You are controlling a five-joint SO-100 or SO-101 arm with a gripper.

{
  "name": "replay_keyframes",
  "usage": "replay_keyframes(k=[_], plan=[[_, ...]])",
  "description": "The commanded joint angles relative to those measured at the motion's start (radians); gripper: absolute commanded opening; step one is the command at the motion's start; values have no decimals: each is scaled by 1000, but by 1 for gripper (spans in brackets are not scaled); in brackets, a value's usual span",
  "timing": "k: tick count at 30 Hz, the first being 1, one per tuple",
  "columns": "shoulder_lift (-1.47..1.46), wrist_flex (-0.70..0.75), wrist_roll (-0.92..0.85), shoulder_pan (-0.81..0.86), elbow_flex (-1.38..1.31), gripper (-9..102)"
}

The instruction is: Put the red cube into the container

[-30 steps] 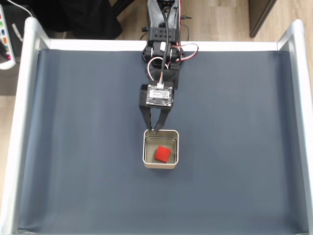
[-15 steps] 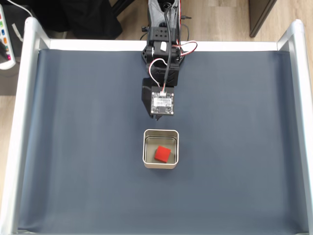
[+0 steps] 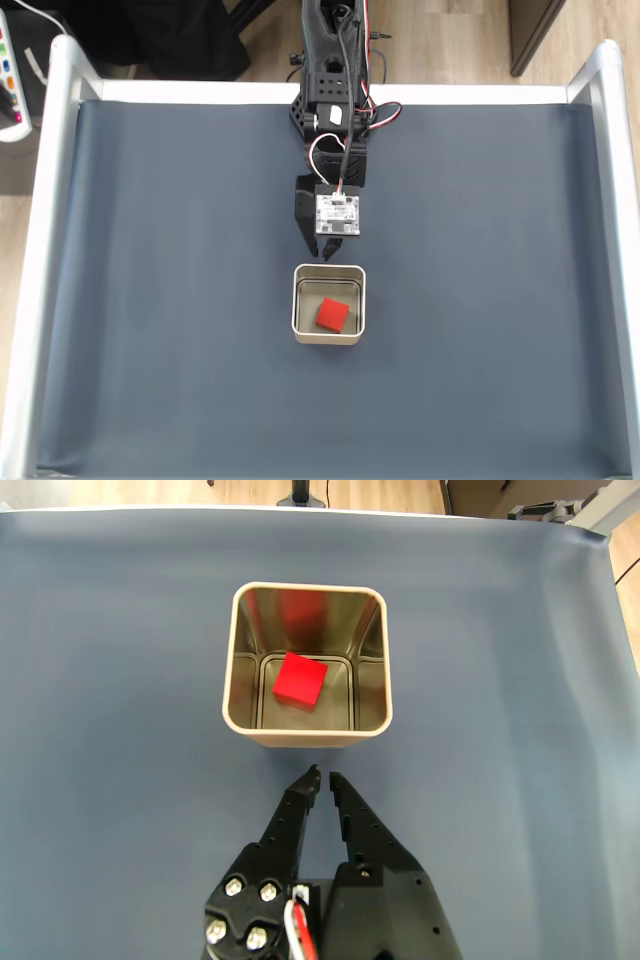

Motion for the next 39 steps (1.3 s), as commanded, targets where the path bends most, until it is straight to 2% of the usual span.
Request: replay_keyframes(k=[1,7,12,16,24,33,39], plan=[[57,-31,17,-6,25,0],[189,15,38,0,101,0],[327,193,78,-11,110,0],[446,350,92,61,110,0],[448,443,118,67,110,0],[446,690,109,34,112,0],[446,718,124,29,112,0]])
